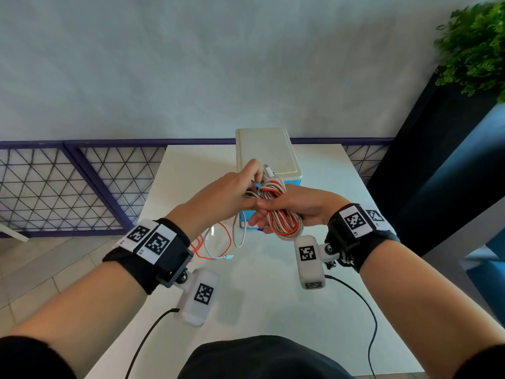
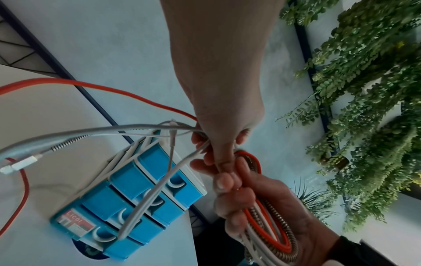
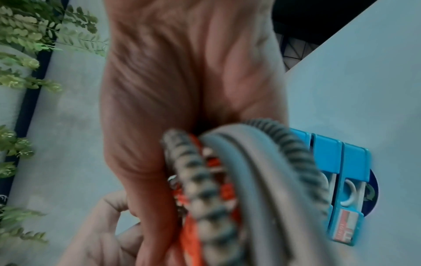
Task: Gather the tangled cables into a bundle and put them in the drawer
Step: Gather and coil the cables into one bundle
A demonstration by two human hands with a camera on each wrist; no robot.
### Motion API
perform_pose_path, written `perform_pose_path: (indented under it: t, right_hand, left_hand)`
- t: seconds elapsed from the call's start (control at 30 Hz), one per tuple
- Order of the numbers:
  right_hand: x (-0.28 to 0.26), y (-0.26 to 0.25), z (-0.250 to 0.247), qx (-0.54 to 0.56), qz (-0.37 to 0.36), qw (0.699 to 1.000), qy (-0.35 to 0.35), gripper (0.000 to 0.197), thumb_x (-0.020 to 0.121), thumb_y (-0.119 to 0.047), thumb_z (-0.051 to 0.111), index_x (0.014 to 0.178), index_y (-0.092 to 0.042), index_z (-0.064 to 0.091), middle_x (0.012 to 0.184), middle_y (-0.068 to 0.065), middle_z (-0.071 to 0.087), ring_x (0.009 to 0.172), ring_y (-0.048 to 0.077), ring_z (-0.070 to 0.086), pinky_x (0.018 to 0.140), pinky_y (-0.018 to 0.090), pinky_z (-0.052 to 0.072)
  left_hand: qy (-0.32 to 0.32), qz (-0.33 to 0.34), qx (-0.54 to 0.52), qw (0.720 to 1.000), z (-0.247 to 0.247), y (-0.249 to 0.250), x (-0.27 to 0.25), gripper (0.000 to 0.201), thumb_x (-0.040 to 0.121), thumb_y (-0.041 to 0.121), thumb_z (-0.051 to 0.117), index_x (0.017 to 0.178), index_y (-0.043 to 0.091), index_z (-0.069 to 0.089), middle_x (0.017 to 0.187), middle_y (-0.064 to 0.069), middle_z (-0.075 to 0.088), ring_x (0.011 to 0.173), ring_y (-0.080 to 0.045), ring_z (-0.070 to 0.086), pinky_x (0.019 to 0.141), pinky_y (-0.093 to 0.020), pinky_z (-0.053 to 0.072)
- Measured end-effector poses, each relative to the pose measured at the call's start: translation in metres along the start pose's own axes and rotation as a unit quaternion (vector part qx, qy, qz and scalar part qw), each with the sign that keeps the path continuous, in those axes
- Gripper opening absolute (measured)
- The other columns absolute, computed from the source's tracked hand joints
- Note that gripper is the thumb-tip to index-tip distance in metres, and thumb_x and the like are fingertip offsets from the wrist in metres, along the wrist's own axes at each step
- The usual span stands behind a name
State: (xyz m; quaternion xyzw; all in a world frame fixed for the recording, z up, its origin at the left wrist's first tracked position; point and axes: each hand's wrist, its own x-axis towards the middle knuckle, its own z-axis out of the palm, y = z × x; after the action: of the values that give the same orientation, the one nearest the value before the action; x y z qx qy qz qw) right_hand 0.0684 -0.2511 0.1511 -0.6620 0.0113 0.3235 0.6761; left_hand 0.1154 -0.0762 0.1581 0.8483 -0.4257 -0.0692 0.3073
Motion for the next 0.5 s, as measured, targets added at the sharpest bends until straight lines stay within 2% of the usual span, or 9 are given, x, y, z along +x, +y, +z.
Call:
perform_pose_path:
  t: [0.03,0.1,0.23,0.3,0.37,0.43,0.5]
  right_hand:
    - [-0.001,0.001,0.001,-0.006,-0.004,1.000,0.005,0.023,0.097,-0.013,0.051,0.107,0.006,0.057,0.087,0.011,0.073,0.069,0.014,0.069,0.069,0.029,0.059]
    - [-0.002,0.003,0.001,-0.023,-0.011,1.000,0.016,0.022,0.097,-0.014,0.054,0.108,0.004,0.058,0.080,0.007,0.070,0.061,0.010,0.063,0.063,0.026,0.056]
    - [0.002,0.005,0.003,-0.100,-0.007,0.992,0.075,0.037,0.095,-0.022,0.058,0.110,0.012,0.058,0.074,0.006,0.061,0.054,0.009,0.057,0.058,0.025,0.052]
    - [0.003,0.004,0.003,-0.134,-0.006,0.986,0.103,0.026,0.095,-0.023,0.059,0.093,0.003,0.063,0.071,0.006,0.060,0.052,0.009,0.056,0.056,0.025,0.052]
    - [0.002,0.002,0.001,-0.162,-0.002,0.980,0.120,0.017,0.094,-0.021,0.060,0.086,-0.006,0.062,0.066,0.004,0.060,0.052,0.010,0.055,0.054,0.025,0.052]
    - [0.001,0.002,-0.001,-0.175,0.001,0.977,0.125,0.016,0.094,-0.020,0.060,0.092,-0.005,0.064,0.064,0.002,0.058,0.052,0.011,0.052,0.055,0.024,0.050]
    - [0.000,0.004,-0.001,-0.175,-0.002,0.976,0.132,0.017,0.095,-0.019,0.058,0.093,-0.003,0.065,0.063,0.002,0.056,0.051,0.011,0.051,0.054,0.024,0.049]
  left_hand:
    - [-0.010,-0.003,-0.012,1.000,0.000,0.000,0.000,0.032,0.087,0.022,0.063,0.097,0.017,0.033,0.070,0.014,0.062,0.062,-0.007,0.061,0.057,-0.028,0.048]
    - [-0.036,-0.010,-0.032,0.999,-0.001,0.000,0.001,0.030,0.087,0.018,0.062,0.096,0.018,0.033,0.074,0.011,0.064,0.067,-0.013,0.064,0.062,-0.031,0.052]
    - [-0.075,-0.007,-0.023,0.997,-0.001,-0.004,0.004,0.029,0.088,0.018,0.061,0.095,0.021,0.033,0.081,0.005,0.067,0.073,-0.013,0.066,0.066,-0.026,0.053]
    - [-0.089,-0.018,-0.011,0.996,0.001,-0.011,0.006,0.031,0.088,0.020,0.062,0.094,0.024,0.032,0.083,0.001,0.068,0.073,-0.014,0.065,0.064,-0.027,0.052]
    - [-0.110,-0.049,0.022,0.992,0.003,-0.022,0.005,0.030,0.088,0.027,0.062,0.095,0.024,0.034,0.080,-0.001,0.066,0.071,-0.018,0.061,0.063,-0.033,0.049]
    - [-0.132,-0.067,0.062,0.987,0.007,-0.031,0.006,0.022,0.090,0.028,0.059,0.098,0.022,0.040,0.082,-0.001,0.064,0.073,-0.022,0.057,0.064,-0.036,0.045]
    - [-0.152,-0.073,0.098,0.981,0.010,-0.035,0.005,0.007,0.094,0.024,0.052,0.097,0.020,0.048,0.082,0.006,0.057,0.076,-0.019,0.052,0.068,-0.030,0.039]
